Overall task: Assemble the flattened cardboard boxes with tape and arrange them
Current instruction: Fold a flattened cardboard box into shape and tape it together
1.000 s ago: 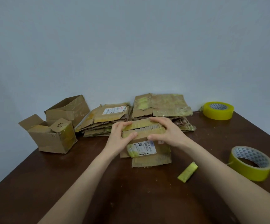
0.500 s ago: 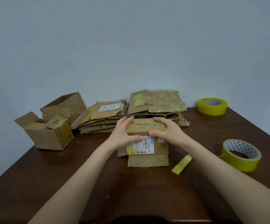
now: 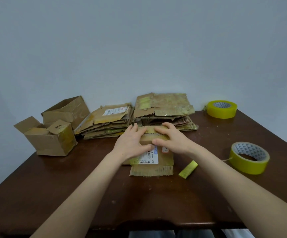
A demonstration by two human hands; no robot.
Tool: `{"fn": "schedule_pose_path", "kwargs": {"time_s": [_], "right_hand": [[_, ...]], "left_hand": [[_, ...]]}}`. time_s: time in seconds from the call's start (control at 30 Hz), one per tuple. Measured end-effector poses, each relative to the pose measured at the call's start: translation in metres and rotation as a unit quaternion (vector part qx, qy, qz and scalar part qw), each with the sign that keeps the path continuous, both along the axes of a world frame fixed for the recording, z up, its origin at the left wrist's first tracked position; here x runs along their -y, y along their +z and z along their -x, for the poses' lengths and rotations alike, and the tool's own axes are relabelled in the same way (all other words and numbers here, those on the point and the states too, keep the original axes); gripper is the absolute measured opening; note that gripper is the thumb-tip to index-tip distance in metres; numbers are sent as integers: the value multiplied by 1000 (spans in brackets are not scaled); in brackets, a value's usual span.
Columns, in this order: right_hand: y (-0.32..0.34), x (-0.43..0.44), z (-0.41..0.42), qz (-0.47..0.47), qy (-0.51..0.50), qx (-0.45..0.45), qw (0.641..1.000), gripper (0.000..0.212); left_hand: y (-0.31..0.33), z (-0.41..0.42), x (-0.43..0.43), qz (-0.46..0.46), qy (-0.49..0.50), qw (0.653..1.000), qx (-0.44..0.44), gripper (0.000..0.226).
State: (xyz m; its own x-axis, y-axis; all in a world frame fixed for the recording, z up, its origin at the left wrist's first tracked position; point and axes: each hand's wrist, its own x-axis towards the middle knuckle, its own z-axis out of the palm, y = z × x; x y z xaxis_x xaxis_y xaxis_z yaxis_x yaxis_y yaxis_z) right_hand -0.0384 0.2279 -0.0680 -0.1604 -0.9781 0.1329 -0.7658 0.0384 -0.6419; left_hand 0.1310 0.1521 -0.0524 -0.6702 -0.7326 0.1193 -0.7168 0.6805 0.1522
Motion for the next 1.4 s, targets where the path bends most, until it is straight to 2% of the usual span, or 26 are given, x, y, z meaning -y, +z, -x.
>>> {"fn": "schedule_pose_path", "kwargs": {"time_s": [0.13, 0.3, 0.37, 0.47, 0.53, 0.73, 0.8, 0.9, 0.93, 1.0, 1.1, 1.17, 1.23, 1.3, 1.37, 1.4], "right_hand": [[2, -3, -2, -6, -4, -14, 1000, 60], [9, -18, -7, 35, -35, 23, 999, 60], [11, -28, -5, 63, -85, 18, 994, 58], [15, -54, 11, 130, -230, -4, 964, 33], [14, -75, 30, 87, -305, -65, 946, 30], [-4, -125, 66, -152, -414, -157, 884, 56], [-10, -132, 71, -193, -397, -198, 875, 42], [0, -136, 65, -140, -387, -213, 886, 33], [9, -133, 62, -96, -381, -191, 899, 33], [31, -122, 56, 11, -347, -91, 934, 34], [64, -92, 41, 151, -219, 36, 963, 31], [84, -72, 24, 160, -150, 87, 972, 29], [97, -52, 11, 136, -107, 98, 980, 27], [101, -34, 3, 97, -81, 70, 990, 31], [99, -17, 1, 63, -68, 49, 994, 37], [98, -10, 1, 53, -64, 45, 995, 38]], "left_hand": [[-1, 0, -4, 9, -6, 1000, 12, 70], [1, 9, -15, 29, -9, 999, 24, 63], [2, 19, -23, 30, -25, 999, 30, 61], [6, 31, -30, 45, -37, 997, 54, 58], [10, 35, -31, 63, -39, 994, 75, 57], [7, 33, -31, 50, -47, 995, 70, 58], [6, 31, -31, 50, -52, 995, 72, 58], [5, 27, -29, 50, -64, 994, 74, 57], [6, 25, -27, 48, -70, 994, 73, 57], [7, 20, -24, 37, -87, 993, 71, 57], [8, 14, -21, 29, -110, 992, 53, 57], [7, 11, -18, 31, -130, 991, 27, 58], [4, 7, -14, 15, -127, 992, -18, 67], [2, 1, -8, -90, -99, 984, -114, 85], [6, -3, -4, -249, -75, 931, -258, 100], [10, -3, -2, -296, -57, 898, -320, 103]]}}
